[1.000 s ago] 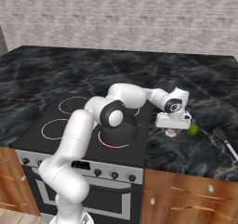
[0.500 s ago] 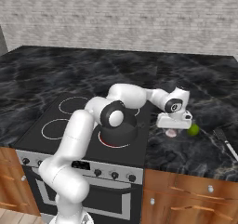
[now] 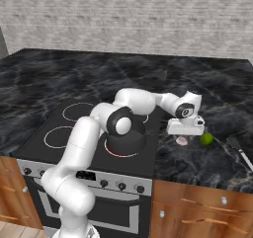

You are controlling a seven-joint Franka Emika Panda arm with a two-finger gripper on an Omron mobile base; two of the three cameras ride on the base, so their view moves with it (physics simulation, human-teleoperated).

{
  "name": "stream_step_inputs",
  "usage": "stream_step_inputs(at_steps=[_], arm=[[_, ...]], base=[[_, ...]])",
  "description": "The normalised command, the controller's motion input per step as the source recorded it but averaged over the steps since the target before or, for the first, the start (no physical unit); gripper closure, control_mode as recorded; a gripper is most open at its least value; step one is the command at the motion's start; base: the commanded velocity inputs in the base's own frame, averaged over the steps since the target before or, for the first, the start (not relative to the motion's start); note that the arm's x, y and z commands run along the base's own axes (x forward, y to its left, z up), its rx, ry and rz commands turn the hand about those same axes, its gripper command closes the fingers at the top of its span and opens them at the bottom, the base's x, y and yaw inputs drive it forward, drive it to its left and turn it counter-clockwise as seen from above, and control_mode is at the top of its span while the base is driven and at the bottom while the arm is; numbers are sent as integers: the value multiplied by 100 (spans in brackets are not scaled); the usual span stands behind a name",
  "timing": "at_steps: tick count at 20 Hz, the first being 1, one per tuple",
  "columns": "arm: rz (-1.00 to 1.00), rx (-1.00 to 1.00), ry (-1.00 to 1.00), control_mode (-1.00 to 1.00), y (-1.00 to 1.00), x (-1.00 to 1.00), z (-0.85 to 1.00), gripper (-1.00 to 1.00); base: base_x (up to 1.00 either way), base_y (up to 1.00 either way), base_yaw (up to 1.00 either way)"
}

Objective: Put the garlic and lime in the pot. Retrieve the spatula and lightly stir the vegetables in the pot.

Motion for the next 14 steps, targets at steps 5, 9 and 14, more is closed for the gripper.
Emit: stream_step_inputs(at_steps=[5,9,14], arm=[[0,-1,0,-100,17,-13,-48,-100],[0,-2,-7,-100,20,-49,-73,-100],[0,0,-2,-100,17,-18,-25,100]], base=[[0,0,0],[0,0,0],[0,0,0]])
